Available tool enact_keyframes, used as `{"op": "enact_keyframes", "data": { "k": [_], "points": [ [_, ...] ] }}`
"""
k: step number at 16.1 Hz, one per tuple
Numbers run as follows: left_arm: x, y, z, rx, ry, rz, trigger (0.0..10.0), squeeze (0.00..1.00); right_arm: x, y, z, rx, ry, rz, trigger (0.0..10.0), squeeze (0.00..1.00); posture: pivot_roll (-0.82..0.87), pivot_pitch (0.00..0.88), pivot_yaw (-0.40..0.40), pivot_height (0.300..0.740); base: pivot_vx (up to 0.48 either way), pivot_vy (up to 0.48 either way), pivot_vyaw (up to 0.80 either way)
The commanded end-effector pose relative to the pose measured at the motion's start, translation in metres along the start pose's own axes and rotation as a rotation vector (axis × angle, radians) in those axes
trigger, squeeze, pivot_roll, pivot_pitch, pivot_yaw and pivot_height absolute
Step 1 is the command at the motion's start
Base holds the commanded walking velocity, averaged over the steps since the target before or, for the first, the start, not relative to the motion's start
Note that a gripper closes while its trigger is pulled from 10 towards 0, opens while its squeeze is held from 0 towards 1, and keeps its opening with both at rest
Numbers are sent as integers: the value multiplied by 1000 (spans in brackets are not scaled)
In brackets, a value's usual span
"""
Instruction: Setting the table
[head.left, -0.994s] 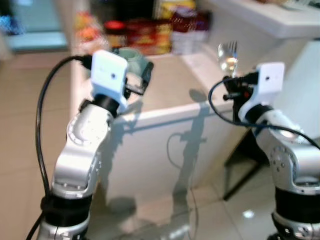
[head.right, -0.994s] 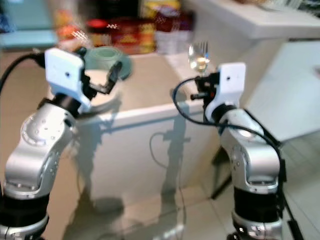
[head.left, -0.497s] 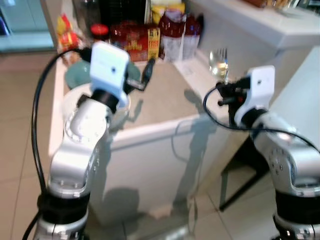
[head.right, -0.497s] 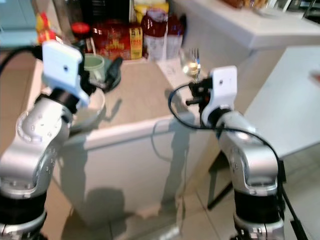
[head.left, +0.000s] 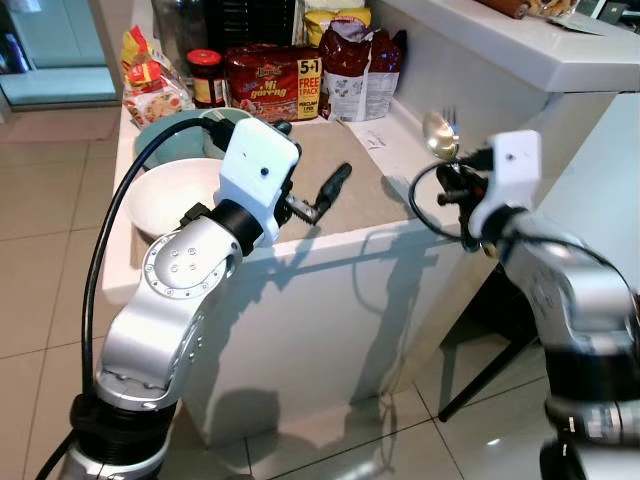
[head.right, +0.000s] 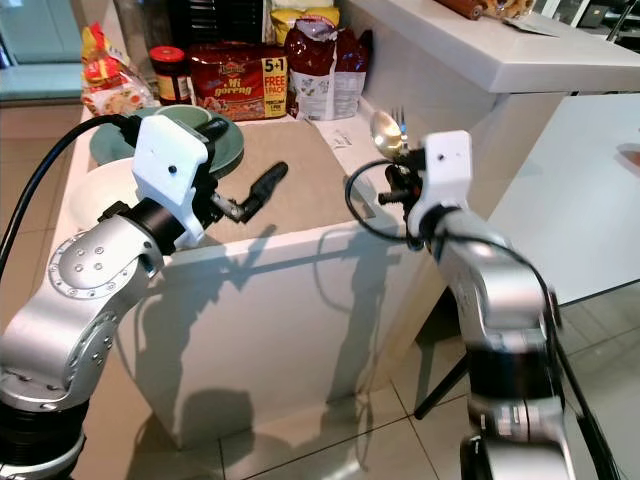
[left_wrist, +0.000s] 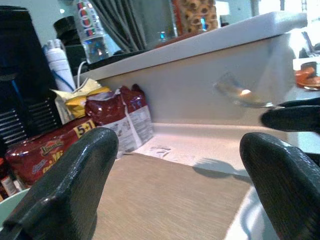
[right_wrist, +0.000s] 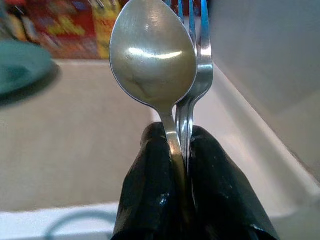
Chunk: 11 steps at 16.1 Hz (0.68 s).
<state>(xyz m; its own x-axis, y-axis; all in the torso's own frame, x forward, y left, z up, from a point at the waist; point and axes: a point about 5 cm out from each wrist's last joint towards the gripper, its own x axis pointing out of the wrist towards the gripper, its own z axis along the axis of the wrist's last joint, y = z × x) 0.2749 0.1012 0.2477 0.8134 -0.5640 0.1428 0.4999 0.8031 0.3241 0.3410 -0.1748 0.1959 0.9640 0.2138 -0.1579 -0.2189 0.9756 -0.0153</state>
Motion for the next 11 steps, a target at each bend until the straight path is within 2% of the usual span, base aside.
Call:
{"op": "enact_keyframes", "data": {
  "k": [1, 2, 4, 7, 9, 11],
  "points": [
    [0, -6, 2, -5, 4, -54, 10000, 0, 9, -4, -2, -25, 23, -1, 10000, 0, 85, 9, -64, 740, 0, 0, 0],
    [0, -8, 1, -4, 13, -78, 10000, 0, 21, 0, -4, -36, 42, 37, 10000, 0, 86, 11, -61, 740, 0, 0, 0],
    [0, -9, 0, -3, 24, -92, 10000, 0, 32, 4, -4, -31, 54, 73, 10000, 0, 89, 16, -61, 740, 0, 0, 0],
    [-4, -12, -3, 0, 60, -144, 10000, 0, 60, 23, 4, -23, 68, 164, 10000, 0, 106, 33, -68, 740, 0, 0, 0],
    [-10, -19, -6, -6, 94, -209, 10000, 0, 72, 37, 11, -50, 90, 191, 10000, 0, 127, 45, -81, 740, 0, 0, 0],
    [-16, -22, -8, -10, 122, -237, 10000, 0, 78, 41, 16, -89, 86, 173, 10000, 0, 134, 54, -84, 740, 0, 0, 0]
  ]
}}
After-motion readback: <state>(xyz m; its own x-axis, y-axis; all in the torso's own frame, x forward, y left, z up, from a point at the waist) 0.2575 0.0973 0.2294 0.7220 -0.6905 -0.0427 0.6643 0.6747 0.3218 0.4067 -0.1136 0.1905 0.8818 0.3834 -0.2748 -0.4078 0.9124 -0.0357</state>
